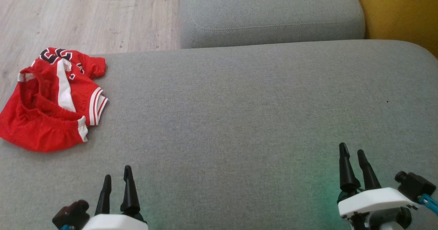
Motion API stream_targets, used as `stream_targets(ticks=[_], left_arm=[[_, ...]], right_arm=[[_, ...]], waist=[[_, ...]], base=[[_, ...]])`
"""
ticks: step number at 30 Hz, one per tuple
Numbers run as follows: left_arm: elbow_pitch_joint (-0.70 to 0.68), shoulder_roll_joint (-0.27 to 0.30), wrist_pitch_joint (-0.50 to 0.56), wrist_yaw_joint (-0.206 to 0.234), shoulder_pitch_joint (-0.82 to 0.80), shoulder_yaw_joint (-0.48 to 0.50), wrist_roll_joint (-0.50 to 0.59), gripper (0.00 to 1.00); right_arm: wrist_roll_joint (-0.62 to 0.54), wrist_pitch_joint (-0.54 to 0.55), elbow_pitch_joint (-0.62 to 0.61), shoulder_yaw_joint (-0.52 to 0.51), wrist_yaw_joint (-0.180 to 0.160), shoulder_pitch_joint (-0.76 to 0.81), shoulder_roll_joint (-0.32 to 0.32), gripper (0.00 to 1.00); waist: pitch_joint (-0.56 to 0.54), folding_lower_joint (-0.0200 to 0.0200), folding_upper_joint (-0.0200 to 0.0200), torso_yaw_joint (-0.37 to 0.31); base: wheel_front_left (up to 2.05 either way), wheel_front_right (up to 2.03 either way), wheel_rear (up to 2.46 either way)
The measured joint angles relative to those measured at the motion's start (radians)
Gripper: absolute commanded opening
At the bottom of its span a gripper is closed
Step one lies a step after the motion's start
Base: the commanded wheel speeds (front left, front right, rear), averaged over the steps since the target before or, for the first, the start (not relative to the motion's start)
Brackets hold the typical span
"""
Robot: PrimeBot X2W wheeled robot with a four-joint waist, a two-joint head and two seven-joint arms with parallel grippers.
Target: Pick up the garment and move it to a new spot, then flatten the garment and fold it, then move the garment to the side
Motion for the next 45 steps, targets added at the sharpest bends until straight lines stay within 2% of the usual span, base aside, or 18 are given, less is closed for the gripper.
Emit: stream_targets(ticks=[20, 45], left_arm=[[-0.005, 0.005, -0.062, 0.027, 0.017, -0.032, 0.237, 1.0], [0.031, 0.016, -0.123, 0.079, 0.042, -0.06, 0.467, 1.0]], right_arm=[[-0.292, -0.062, -0.009, 0.053, 0.0, 0.021, -0.001, 1.0], [-0.583, -0.123, -0.018, 0.095, 0.0, 0.022, -0.002, 1.0]], waist=[[-0.004, 0.0, 0.0, 0.005], [-0.008, -0.0001, 0.0, 0.01]], base=[[0.0, 0.0, 0.0], [0.0, 0.0, 0.0]])
